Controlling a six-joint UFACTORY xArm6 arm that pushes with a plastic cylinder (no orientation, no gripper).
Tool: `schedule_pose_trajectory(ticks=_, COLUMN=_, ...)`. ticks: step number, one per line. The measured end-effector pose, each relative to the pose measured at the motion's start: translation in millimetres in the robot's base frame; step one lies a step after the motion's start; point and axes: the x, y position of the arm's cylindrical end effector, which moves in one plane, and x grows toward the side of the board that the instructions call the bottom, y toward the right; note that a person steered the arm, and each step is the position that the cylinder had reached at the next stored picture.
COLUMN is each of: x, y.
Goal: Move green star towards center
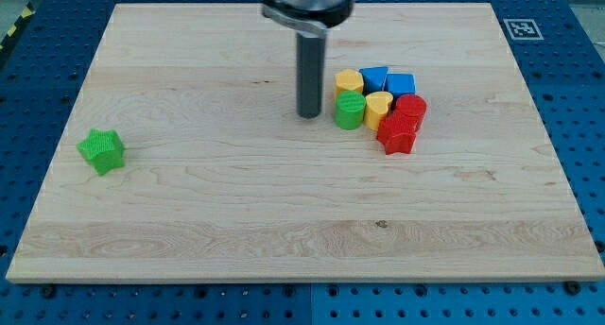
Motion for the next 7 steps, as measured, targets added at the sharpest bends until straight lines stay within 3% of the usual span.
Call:
schedule_pose_trajectory(ticks=2, x=-3, y=-87)
schedule_pose_trajectory(ticks=7, x=-34, y=-135)
